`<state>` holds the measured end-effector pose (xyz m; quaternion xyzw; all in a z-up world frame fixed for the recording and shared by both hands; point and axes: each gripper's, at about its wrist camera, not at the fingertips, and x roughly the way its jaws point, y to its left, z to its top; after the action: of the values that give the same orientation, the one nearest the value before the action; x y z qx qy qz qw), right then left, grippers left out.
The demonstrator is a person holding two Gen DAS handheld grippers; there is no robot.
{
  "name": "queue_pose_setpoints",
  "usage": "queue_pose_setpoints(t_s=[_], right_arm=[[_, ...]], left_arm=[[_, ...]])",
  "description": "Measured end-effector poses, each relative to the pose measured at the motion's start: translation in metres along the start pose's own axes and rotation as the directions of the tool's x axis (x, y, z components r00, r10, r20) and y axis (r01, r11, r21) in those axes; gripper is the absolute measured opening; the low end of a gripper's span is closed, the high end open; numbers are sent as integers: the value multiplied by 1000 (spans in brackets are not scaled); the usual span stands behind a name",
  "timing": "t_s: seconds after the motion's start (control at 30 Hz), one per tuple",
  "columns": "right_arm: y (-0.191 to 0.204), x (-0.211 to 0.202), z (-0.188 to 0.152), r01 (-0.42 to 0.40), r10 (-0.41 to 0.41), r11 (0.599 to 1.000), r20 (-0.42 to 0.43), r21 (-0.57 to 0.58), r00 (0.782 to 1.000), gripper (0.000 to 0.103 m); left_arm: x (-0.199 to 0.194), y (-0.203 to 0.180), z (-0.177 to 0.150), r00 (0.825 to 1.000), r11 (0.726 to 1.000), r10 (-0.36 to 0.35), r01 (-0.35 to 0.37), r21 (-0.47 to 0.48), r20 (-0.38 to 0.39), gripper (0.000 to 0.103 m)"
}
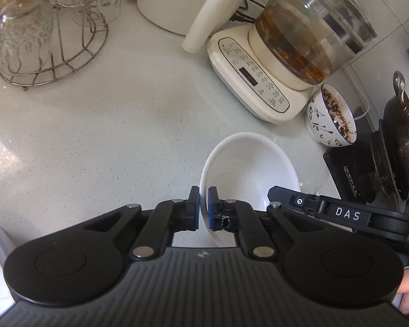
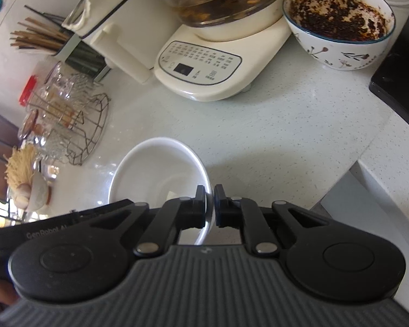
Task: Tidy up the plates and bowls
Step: 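Lift the white bowl with both grippers and lower it onto the nested plastic bowls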
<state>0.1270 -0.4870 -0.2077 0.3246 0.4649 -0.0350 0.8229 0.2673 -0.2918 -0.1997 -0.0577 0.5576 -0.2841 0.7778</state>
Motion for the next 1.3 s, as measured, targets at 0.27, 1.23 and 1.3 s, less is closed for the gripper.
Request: queue_pose_setpoints(t_s=[0.27, 1.23, 1.3], right_arm=[[10, -18, 4, -47, 49, 997, 29, -60, 998, 10], [98, -45, -5, -121, 129, 979, 39, -165, 991, 10], [106, -47, -5, -126, 136, 978, 46, -168, 990, 10]], left_arm=[[-24, -4, 0, 998, 1000, 7, -6, -16, 59, 7], [-131, 35, 1, 987, 998, 32, -22, -64, 160, 7], [-141, 42, 1, 986, 997, 31, -19, -72, 165, 7]])
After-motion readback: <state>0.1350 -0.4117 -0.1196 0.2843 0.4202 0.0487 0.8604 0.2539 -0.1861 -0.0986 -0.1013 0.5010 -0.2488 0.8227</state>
